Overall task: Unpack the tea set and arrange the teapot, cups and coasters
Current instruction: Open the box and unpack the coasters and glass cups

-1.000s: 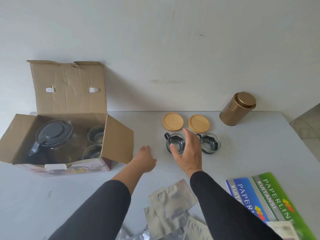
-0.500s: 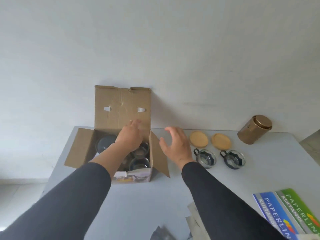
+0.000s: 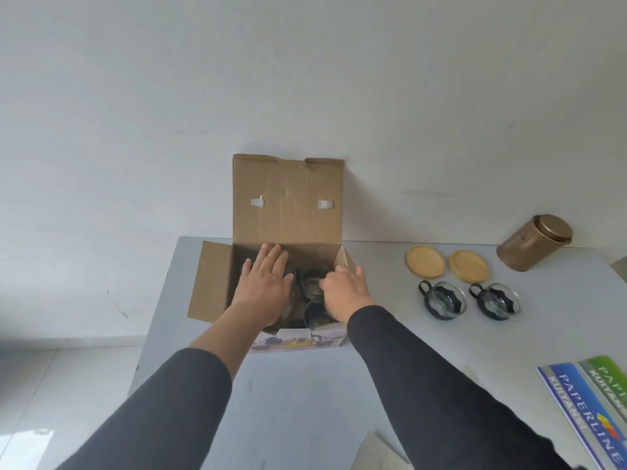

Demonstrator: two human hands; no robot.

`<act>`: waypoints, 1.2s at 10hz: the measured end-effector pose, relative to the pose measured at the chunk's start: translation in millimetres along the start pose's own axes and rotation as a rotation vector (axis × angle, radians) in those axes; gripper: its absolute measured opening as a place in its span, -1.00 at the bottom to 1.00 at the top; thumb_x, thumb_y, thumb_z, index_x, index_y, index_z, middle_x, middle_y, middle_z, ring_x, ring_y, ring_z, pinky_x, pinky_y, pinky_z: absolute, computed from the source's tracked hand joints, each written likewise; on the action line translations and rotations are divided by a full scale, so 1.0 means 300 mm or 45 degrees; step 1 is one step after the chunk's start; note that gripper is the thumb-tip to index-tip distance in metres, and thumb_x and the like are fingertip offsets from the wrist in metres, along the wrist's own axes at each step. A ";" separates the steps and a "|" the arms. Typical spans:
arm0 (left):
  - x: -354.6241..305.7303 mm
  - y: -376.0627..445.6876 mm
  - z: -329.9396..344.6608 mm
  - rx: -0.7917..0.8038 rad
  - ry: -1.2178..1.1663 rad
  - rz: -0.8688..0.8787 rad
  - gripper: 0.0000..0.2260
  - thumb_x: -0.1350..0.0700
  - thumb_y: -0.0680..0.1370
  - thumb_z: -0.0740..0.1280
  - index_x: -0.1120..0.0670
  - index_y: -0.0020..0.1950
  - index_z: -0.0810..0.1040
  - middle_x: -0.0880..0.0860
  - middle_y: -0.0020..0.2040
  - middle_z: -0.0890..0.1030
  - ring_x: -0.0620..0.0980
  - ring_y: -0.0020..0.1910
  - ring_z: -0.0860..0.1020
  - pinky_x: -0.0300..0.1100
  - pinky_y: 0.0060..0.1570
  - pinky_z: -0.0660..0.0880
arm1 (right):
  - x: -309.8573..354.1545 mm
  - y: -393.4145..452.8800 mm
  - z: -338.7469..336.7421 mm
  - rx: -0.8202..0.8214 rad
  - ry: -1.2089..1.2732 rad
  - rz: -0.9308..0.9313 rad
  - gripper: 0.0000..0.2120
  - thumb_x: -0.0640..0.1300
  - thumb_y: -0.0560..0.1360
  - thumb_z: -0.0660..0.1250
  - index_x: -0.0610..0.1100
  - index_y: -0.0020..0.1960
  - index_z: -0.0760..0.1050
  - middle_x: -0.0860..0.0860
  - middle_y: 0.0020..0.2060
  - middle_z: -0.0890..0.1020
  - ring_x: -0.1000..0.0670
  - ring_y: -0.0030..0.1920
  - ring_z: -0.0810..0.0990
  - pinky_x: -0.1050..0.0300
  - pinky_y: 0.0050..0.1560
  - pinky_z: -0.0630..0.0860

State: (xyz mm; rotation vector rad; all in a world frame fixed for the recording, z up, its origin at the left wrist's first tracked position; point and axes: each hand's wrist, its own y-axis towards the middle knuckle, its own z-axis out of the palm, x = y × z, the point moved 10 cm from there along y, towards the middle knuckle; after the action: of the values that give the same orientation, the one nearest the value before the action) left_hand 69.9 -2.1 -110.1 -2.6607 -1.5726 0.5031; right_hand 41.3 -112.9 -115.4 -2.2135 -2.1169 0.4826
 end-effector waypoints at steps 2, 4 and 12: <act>0.003 0.001 0.001 0.008 0.007 0.017 -0.52 -0.03 0.67 -0.14 0.07 0.57 -0.08 0.01 0.58 -0.12 0.02 0.55 -0.21 0.02 0.51 -0.16 | 0.020 0.014 0.020 0.150 -0.123 0.082 -0.74 -0.17 0.53 0.18 -0.01 0.15 0.53 -0.02 0.13 0.59 -0.08 0.27 0.37 -0.19 0.25 0.19; 0.006 0.005 0.011 0.012 0.017 0.017 -0.51 -0.05 0.66 -0.15 0.05 0.57 -0.09 0.02 0.58 -0.13 0.03 0.55 -0.21 0.01 0.52 -0.17 | 0.025 0.025 0.030 0.153 -0.136 0.124 -0.78 -0.13 0.53 0.23 0.02 0.13 0.53 -0.03 0.13 0.59 -0.09 0.28 0.38 -0.19 0.27 0.18; 0.015 0.017 0.020 0.010 0.029 -0.003 -0.51 -0.07 0.66 -0.15 0.02 0.57 -0.11 -0.01 0.58 -0.15 0.03 0.54 -0.23 -0.02 0.48 -0.23 | 0.029 0.037 0.000 0.153 0.002 0.167 -0.82 -0.09 0.55 0.21 -0.04 0.07 0.56 -0.04 0.08 0.60 -0.10 0.26 0.40 -0.21 0.33 0.13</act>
State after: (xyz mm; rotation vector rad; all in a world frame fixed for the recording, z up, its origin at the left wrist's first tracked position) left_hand 74.5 -1.8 -117.9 -2.6484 -1.5644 0.4763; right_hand 52.1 -105.0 -119.9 -2.2927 -1.8954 0.5978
